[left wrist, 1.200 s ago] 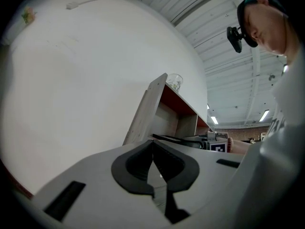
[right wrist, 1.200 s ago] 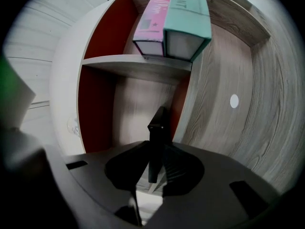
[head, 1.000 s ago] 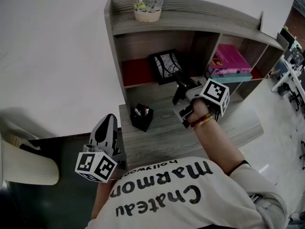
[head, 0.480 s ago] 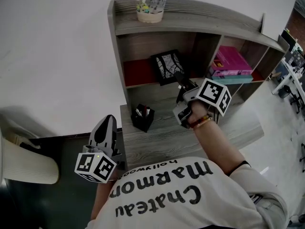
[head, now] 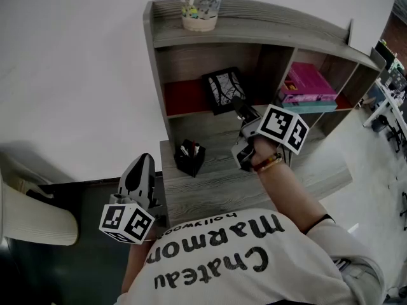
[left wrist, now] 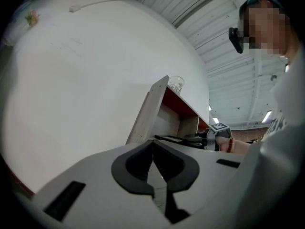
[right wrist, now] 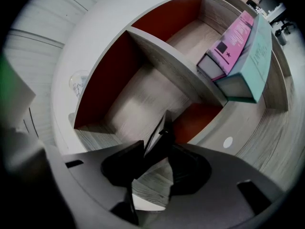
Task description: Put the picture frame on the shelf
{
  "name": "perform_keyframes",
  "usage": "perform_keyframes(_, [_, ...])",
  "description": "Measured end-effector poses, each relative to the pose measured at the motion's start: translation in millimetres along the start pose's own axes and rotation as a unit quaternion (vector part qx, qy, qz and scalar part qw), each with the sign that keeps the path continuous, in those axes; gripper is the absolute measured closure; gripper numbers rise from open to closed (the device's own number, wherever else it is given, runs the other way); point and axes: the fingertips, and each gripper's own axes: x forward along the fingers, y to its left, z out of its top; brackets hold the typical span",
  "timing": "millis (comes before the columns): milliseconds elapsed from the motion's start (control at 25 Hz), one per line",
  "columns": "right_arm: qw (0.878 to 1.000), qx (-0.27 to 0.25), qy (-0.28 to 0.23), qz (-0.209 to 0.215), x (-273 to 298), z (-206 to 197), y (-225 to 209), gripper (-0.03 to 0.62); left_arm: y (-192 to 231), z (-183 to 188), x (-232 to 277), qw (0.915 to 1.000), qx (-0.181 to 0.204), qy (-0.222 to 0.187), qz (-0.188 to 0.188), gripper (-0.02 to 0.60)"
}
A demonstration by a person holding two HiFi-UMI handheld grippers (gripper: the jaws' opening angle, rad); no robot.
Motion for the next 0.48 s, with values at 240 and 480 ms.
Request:
perform_keyframes(240, [0.999,-0.030,0.004,-0.018,-1.7,0.7,-2.2,0.427,1.5,-0.3,0.3,1.0000,-0.002,0.002,0.001,0.565])
perform_keyframes(480, [0.997,-0.066,0.010,-0.034,-1.6,-0.6,-1.9,0.401,3.0,-0.2,0.7,1.0000,-0.001,0.003,-0.001,0.565])
